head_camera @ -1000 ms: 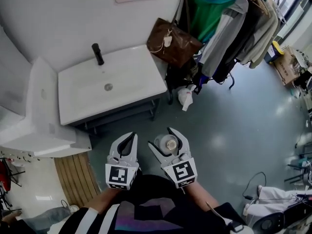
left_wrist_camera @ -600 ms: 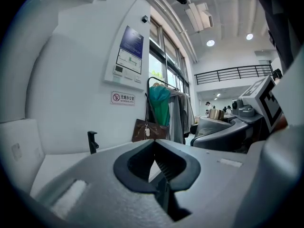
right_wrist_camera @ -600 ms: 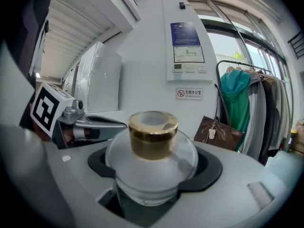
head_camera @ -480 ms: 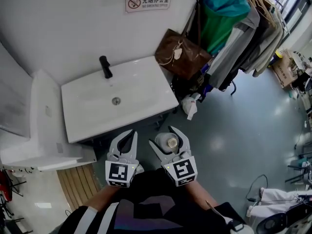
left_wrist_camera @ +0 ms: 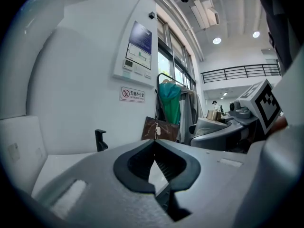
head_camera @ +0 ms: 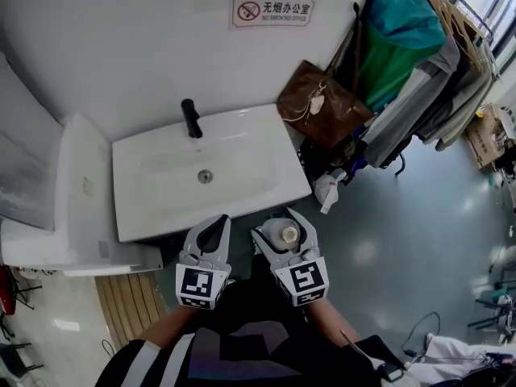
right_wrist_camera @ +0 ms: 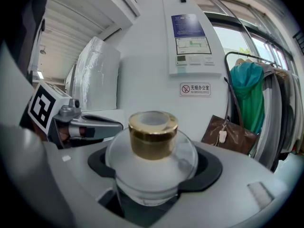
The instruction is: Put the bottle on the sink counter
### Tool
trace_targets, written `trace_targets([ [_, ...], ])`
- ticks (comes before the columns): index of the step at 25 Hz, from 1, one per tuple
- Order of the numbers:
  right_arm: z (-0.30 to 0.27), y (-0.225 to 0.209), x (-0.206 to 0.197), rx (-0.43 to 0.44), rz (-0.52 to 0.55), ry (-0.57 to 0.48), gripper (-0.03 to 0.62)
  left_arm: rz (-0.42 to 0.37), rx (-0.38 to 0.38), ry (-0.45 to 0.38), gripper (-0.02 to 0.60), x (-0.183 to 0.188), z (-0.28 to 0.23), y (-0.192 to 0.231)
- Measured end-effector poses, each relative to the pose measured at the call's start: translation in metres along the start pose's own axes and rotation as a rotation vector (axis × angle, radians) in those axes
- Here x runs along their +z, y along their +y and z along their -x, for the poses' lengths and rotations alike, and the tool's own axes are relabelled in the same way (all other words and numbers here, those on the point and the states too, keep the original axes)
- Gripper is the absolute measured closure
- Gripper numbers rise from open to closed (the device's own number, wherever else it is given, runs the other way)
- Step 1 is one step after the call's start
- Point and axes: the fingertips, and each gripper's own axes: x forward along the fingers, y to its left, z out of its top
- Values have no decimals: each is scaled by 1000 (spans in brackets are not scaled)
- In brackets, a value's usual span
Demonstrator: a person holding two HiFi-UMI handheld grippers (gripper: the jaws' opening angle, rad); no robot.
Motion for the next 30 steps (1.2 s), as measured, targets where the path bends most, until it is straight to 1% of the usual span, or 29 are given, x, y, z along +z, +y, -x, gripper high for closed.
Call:
trace_targets([
  [5, -38, -30, 0, 34, 10, 1, 252, 22, 48, 9, 578, 3, -38, 23],
  [10, -81, -69, 4, 71, 15, 1, 252, 29, 58, 36, 578, 5, -89, 39],
  [14, -113, -97, 2, 95, 13, 17, 252, 43, 84, 59, 578, 6, -125, 55],
  [20, -153, -126, -2, 154, 9, 52, 252, 50, 117, 89, 578, 6, -173, 69],
  [24, -184, -146, -7, 172, 14, 67, 252, 57, 136, 108, 578, -1, -204, 80],
  [30, -231, -174, -18, 194, 25, 95, 252, 83, 169, 161, 578, -21, -244, 97],
])
